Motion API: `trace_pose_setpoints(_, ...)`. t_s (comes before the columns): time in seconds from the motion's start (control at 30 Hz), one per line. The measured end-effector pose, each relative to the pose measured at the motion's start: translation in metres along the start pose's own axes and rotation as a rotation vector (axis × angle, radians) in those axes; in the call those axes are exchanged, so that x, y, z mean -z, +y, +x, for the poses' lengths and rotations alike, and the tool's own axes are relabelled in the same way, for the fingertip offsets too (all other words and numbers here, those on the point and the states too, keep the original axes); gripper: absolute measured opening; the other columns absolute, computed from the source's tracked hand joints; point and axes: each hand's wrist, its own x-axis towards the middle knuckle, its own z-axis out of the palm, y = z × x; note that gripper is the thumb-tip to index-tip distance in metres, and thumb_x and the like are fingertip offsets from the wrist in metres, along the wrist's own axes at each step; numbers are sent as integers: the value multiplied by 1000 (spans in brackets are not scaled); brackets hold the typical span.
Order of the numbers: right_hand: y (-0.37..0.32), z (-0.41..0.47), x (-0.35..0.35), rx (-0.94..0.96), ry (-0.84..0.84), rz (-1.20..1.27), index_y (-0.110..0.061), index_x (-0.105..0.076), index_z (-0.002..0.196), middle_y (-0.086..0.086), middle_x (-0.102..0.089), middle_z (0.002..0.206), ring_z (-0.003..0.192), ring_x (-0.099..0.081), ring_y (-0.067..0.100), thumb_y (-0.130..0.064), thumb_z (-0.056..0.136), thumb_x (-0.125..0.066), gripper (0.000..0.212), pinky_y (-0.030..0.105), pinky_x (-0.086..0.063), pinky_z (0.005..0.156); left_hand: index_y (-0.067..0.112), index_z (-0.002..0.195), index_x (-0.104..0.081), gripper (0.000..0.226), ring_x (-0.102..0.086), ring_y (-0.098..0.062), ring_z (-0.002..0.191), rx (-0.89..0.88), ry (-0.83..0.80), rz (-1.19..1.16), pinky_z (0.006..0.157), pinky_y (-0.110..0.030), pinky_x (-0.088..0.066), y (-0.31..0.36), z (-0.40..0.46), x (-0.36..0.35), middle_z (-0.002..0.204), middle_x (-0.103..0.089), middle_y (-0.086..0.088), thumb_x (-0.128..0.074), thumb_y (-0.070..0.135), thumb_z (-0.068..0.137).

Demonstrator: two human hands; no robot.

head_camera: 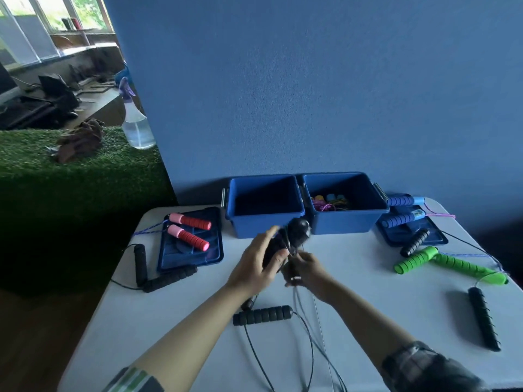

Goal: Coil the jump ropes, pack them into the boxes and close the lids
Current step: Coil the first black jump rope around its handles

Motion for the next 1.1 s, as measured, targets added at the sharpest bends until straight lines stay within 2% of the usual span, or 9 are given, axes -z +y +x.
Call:
trace_pose_setpoints(0.1,3,-6,-10,30,-22,79,-11,-63,99,5,-52,62,55,-50,14,-29,102,-37,32,30,-50,58,10,142,-39,68,-50,-18,123,108,157,21,98,-18,-33,2,12,2,137,-51,-11,-44,53,90)
trace_pose_setpoints(0.2,8,-16,-19,2,-60,-101,-4,-59,100,5,-54,57,46,-53,16,-18,102,-36,26,26,-45,47,8,137,-44,65,-53,-17,104,101,232,89,82,-8,-34,-3,25,12,125,-56,-17,-44,52,90)
trace_pose_setpoints(0.3,18,-29,-25,-4,-51,-403,-12,-58,86,-3,-53,51,38,-47,11,-21,101,-36,29,26,-38,47,10,130,-48,55,-57,-28,96,203,350,124,71,-22,-39,-12,40,26,114,-55,-20,-46,49,91)
trace_pose_setpoints(0.47,2,-42,-19,159,1,-749,-4,-53,92,10,-54,74,61,-44,23,-29,99,-39,30,30,-35,55,17,131,-47,50,-61,-37,82,277,127,441,60,-35,-49,-34,31,29,102,-51,-17,-48,50,94)
trace_pose_setpoints(0.67,-27,-37,11,376,75,-930,-9,-55,96,16,-63,81,69,-55,31,-25,98,-41,21,40,-46,63,21,141,-41,70,-63,-32,86,72,-186,659,65,-39,-54,-52,3,10,111,-54,-13,-20,63,89)
trace_pose_setpoints(0.77,-32,-26,28,380,95,-950,-13,-59,95,10,-66,89,76,-59,27,-15,96,-42,17,38,-49,69,24,140,-39,59,-61,-33,76,-19,-282,651,55,-35,-46,-50,-7,3,102,-53,-9,-22,56,92)
trace_pose_setpoints(0.87,-32,-15,39,352,86,-934,-15,-61,97,-4,-62,87,77,-55,15,-11,96,-41,20,23,-44,66,27,141,-28,51,-58,-33,71,-144,-367,606,54,-32,-41,-49,-14,-5,99,-53,-10,-26,48,95)
trace_pose_setpoints(0.93,-32,-9,43,349,65,-889,-17,-60,90,-9,-58,82,73,-52,10,-11,97,-43,19,17,-37,62,23,144,-26,51,-57,-31,70,-221,-417,525,56,-33,-45,-46,-17,-8,99,-54,-11,-33,41,96)
trace_pose_setpoints(1.1,-23,7,58,340,13,-741,-20,-64,83,-11,-63,78,74,-56,2,-13,95,-51,18,13,-42,70,15,138,-35,48,-60,-27,85,-195,-432,310,71,-37,-50,-18,-16,-2,112,-56,-8,-37,39,96)
